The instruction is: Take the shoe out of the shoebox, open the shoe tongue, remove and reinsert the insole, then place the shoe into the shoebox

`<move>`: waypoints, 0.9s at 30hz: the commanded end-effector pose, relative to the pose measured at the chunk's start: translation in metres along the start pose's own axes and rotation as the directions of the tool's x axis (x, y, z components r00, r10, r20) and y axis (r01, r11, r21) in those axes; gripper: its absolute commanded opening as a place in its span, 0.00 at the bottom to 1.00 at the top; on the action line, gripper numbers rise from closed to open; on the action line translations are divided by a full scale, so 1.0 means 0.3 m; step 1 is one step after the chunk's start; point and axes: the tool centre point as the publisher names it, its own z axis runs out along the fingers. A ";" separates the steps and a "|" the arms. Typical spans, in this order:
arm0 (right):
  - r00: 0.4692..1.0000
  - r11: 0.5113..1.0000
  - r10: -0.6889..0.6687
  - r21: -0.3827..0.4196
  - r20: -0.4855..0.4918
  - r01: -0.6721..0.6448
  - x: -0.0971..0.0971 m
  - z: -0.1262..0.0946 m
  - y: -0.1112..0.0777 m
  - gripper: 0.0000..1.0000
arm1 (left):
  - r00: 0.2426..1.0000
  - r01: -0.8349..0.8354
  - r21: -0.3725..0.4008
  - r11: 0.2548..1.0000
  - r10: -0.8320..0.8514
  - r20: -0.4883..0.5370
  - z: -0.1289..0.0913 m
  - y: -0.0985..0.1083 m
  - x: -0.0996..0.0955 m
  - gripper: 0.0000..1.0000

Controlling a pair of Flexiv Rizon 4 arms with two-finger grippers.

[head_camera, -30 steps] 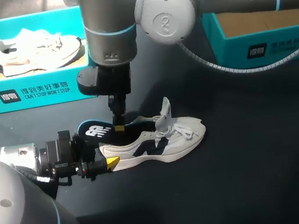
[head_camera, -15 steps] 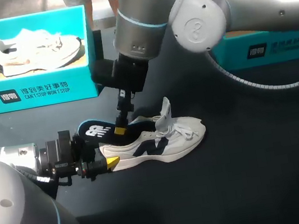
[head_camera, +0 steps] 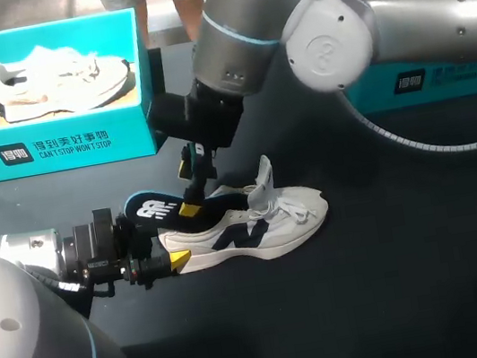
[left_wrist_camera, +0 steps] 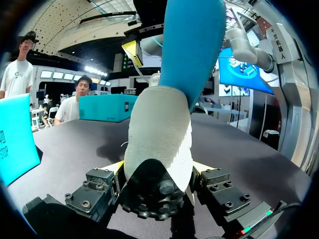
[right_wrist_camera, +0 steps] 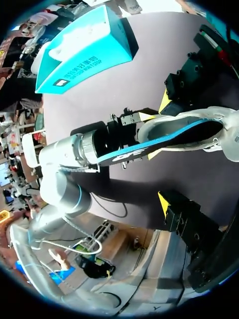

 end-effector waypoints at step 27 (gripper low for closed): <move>0.993 0.981 -0.078 -0.187 -0.084 0.062 -0.056 0.169 -0.012 0.48 | 1.000 -0.001 0.000 1.000 0.001 0.001 0.000 0.002 0.003 0.00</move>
